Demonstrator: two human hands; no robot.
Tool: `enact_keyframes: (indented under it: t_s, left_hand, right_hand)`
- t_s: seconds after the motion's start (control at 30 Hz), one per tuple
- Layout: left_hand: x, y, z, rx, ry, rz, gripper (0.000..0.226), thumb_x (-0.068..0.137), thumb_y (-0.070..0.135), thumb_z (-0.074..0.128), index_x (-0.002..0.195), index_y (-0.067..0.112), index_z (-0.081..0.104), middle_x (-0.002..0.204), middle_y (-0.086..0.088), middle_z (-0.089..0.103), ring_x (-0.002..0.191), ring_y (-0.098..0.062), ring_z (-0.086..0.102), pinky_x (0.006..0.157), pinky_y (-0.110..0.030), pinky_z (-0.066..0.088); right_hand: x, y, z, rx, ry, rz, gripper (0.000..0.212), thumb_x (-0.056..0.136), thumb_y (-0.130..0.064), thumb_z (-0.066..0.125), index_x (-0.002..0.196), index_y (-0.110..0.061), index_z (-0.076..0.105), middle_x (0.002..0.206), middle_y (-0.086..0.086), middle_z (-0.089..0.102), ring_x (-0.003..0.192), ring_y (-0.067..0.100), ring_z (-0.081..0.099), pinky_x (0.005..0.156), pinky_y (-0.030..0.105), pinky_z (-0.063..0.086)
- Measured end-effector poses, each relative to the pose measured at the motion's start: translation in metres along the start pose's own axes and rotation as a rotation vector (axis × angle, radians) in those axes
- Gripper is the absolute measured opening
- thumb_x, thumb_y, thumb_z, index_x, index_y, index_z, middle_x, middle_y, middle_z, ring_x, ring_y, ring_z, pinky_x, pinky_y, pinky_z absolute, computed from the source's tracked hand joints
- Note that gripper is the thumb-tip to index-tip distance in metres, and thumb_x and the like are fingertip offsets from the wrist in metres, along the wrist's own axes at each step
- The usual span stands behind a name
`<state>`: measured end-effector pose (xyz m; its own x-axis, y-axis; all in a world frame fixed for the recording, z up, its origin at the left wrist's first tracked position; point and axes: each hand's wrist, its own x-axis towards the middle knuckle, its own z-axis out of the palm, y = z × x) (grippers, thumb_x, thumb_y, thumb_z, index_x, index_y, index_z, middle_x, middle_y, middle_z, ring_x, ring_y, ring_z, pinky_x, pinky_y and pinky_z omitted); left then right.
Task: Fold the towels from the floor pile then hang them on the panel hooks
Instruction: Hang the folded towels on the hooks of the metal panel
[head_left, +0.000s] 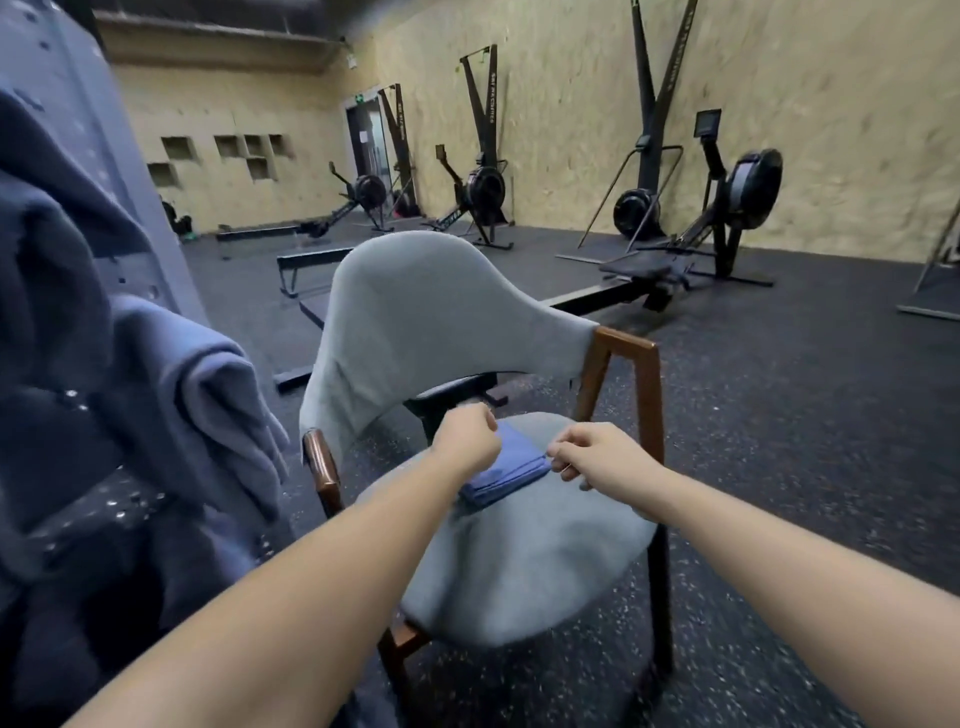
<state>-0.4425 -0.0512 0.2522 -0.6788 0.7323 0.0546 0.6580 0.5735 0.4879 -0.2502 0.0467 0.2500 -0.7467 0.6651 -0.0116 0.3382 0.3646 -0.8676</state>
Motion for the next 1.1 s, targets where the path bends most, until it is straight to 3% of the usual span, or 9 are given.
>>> enact_keyframes:
  t_s: [0.17, 0.3, 0.37, 0.47, 0.57, 0.67, 0.87, 0.97, 1.1]
  left_hand:
    - [0.039, -0.031, 0.037, 0.11, 0.029, -0.221, 0.042, 0.099, 0.02, 0.052, 0.14, 0.018, 0.054, 0.146, -0.011, 0.053, 0.137, -0.036, 0.051, 0.111, -0.048, 0.042]
    - [0.066, -0.048, 0.042, 0.138, -0.045, -0.317, 0.044, 0.097, 0.024, 0.052, 0.14, 0.016, 0.048, 0.145, -0.011, 0.057, 0.136, -0.035, 0.053, 0.115, -0.049, 0.039]
    - [0.08, -0.056, 0.042, 0.148, -0.087, -0.352, 0.036, 0.09, 0.03, 0.062, 0.121, 0.013, 0.057, 0.135, -0.012, 0.065, 0.122, -0.035, 0.063, 0.107, -0.046, 0.049]
    - [0.08, -0.048, 0.03, 0.095, -0.129, -0.343, 0.029, 0.083, 0.032, 0.08, 0.088, 0.011, 0.061, 0.104, -0.009, 0.073, 0.09, -0.03, 0.069, 0.071, -0.032, 0.053]
    - [0.064, -0.029, 0.019, -0.142, -0.124, -0.306, 0.025, 0.08, 0.02, 0.084, 0.083, 0.011, 0.061, 0.078, -0.009, 0.06, 0.073, -0.027, 0.056, 0.063, -0.03, 0.044]
    - [0.033, -0.006, 0.004, -0.384, -0.051, -0.206, 0.021, 0.08, 0.015, 0.083, 0.089, 0.014, 0.065, 0.077, -0.003, 0.055, 0.073, -0.022, 0.048, 0.062, -0.029, 0.039]
    - [-0.062, 0.045, -0.032, -0.473, 0.0, 0.144, 0.018, 0.076, 0.022, 0.079, 0.089, 0.026, 0.068, 0.085, 0.01, 0.071, 0.084, -0.014, 0.066, 0.073, -0.032, 0.052]
    - [-0.107, 0.061, -0.062, -0.523, -0.035, 0.227, 0.025, 0.078, 0.035, 0.083, 0.096, 0.028, 0.068, 0.094, 0.01, 0.076, 0.096, -0.012, 0.072, 0.084, -0.032, 0.056]
    - [-0.152, 0.066, -0.114, -0.618, -0.083, 0.269, 0.024, 0.091, 0.052, 0.075, 0.103, 0.03, 0.073, 0.097, 0.016, 0.078, 0.098, -0.004, 0.072, 0.086, -0.027, 0.054]
  right_hand:
    - [0.012, 0.038, 0.019, 0.08, -0.006, 0.069, 0.017, 0.102, -0.024, 0.063, 0.094, -0.012, 0.074, 0.085, -0.001, 0.078, 0.072, 0.009, 0.065, 0.061, 0.026, 0.05]
    - [0.019, 0.05, 0.028, 0.142, -0.026, 0.075, 0.015, 0.101, -0.022, 0.066, 0.087, -0.018, 0.072, 0.077, -0.003, 0.076, 0.068, 0.011, 0.063, 0.061, 0.031, 0.048]
    - [0.019, 0.048, 0.027, 0.137, -0.028, 0.07, 0.015, 0.101, -0.022, 0.066, 0.089, -0.018, 0.072, 0.078, -0.003, 0.076, 0.068, 0.01, 0.063, 0.06, 0.029, 0.048]
    - [0.016, 0.036, 0.022, 0.136, -0.009, 0.058, 0.014, 0.102, -0.021, 0.063, 0.097, -0.011, 0.072, 0.085, -0.002, 0.077, 0.068, 0.006, 0.064, 0.056, 0.021, 0.047]
    - [0.012, 0.021, 0.018, 0.155, 0.014, 0.051, 0.016, 0.103, -0.018, 0.061, 0.101, -0.005, 0.07, 0.088, 0.002, 0.076, 0.069, 0.008, 0.064, 0.061, 0.025, 0.048]
    - [0.006, -0.002, 0.013, 0.248, 0.069, 0.083, 0.017, 0.104, -0.022, 0.063, 0.101, -0.006, 0.068, 0.089, 0.008, 0.073, 0.071, 0.015, 0.066, 0.065, 0.029, 0.05]
    - [-0.018, -0.058, -0.006, 0.473, 0.11, 0.233, 0.049, 0.09, -0.061, 0.076, 0.109, -0.015, 0.073, 0.099, 0.012, 0.08, 0.085, 0.026, 0.079, 0.071, 0.036, 0.066]
    - [-0.034, -0.085, -0.015, 0.466, 0.095, 0.199, 0.033, 0.09, -0.045, 0.078, 0.105, -0.016, 0.077, 0.099, 0.011, 0.082, 0.083, 0.026, 0.079, 0.079, 0.043, 0.068]
    - [-0.068, -0.128, -0.032, 0.262, 0.09, 0.021, 0.008, 0.091, -0.018, 0.064, 0.085, -0.014, 0.066, 0.075, 0.002, 0.062, 0.06, 0.015, 0.057, 0.056, 0.027, 0.049]
